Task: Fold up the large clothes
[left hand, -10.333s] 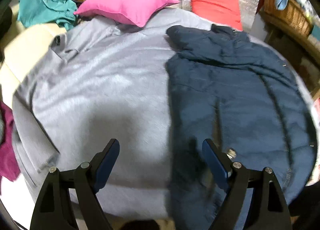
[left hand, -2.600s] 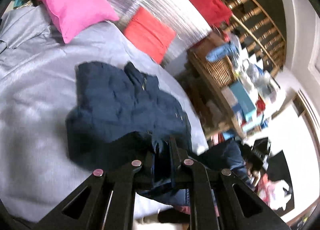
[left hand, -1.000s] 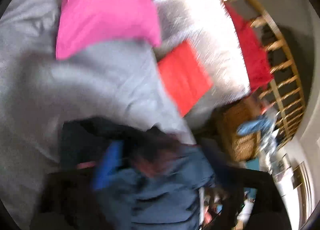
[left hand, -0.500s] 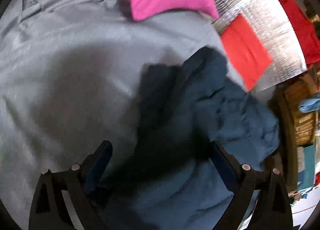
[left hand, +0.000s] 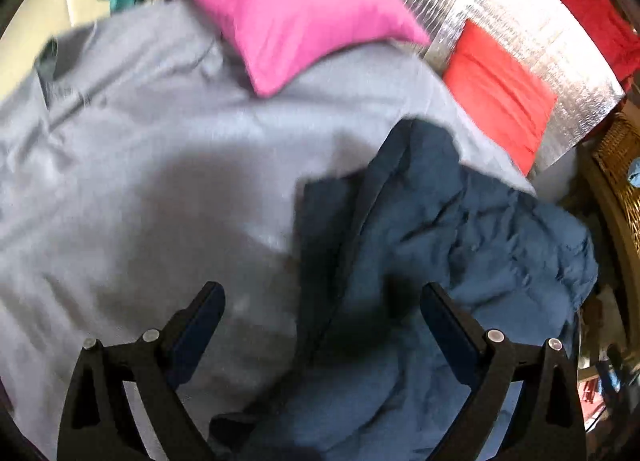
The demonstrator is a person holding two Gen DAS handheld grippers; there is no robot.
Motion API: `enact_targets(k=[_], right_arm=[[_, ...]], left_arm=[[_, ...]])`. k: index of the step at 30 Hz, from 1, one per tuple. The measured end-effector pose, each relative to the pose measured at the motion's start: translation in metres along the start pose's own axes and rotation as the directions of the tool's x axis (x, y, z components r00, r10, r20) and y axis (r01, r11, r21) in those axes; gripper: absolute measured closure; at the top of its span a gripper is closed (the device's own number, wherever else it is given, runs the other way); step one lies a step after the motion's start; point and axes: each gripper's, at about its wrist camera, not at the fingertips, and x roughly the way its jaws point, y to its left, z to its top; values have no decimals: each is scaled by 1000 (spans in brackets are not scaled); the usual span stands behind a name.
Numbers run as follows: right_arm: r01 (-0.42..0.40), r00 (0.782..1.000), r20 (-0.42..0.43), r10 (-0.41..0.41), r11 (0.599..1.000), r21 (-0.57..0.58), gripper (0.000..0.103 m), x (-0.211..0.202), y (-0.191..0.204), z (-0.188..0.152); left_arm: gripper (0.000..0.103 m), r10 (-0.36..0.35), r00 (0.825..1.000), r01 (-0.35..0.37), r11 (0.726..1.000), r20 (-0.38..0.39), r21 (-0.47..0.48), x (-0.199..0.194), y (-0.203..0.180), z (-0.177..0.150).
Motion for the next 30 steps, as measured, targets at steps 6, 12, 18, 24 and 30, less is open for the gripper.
enact_targets(k=[6,12,18,24,30], right_arm=[[-52,989,-144,32,990,-135,65,74,82,32],[71,957,-275,-89,995,-72,64,162,89,44],[50,952,-302,-45,999,8,63,179,62,43],[56,997,-50,-52,995,88,25,101,3,72],[102,989,-124,-82,981,166,25,118,-58,85]], left_arm=[[4,35,998,-41,994,58,101,-12,-26,5],[4,85,996,-89,983,33,162,-2,-33,0],[4,114,993,-113,982,1,151,12,-26,5],[4,98,994,-93,989,-42,118,21,-21,7],[4,107,991,-97,989,-77,115,35,-20,4]])
